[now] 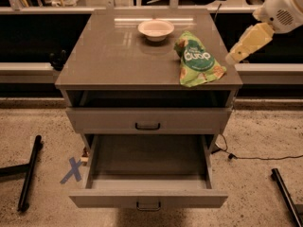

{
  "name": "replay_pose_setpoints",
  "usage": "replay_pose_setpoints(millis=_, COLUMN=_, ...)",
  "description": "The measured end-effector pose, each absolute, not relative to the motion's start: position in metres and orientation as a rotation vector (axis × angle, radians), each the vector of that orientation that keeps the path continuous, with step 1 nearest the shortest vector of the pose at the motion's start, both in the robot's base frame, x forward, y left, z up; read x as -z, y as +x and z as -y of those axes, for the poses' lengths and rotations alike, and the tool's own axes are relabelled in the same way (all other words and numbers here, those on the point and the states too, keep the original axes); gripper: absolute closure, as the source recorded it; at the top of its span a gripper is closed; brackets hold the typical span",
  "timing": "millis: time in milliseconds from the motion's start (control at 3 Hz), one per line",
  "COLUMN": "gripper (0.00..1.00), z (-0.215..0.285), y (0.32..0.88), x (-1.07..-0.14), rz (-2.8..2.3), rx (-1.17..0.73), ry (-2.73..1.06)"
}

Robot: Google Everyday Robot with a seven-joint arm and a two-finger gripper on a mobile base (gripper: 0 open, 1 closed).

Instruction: Place green rice chip bag into middle drawer

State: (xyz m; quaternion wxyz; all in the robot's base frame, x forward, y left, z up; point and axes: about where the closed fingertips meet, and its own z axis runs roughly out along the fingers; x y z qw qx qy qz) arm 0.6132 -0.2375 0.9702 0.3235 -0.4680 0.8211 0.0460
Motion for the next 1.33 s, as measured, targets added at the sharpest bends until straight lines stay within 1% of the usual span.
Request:
replay_pose_setpoints(millis=667, gripper=0.0, z=0.201, y=0.675, x=-0.945, rz=-2.239, rx=-0.222, ry=-1.051)
replay_pose_setpoints(millis=1333, gripper=0.0, z=0.183, y=0.715, x=-0.91, rz=-2.344, rx=-0.251, ry=-0.917)
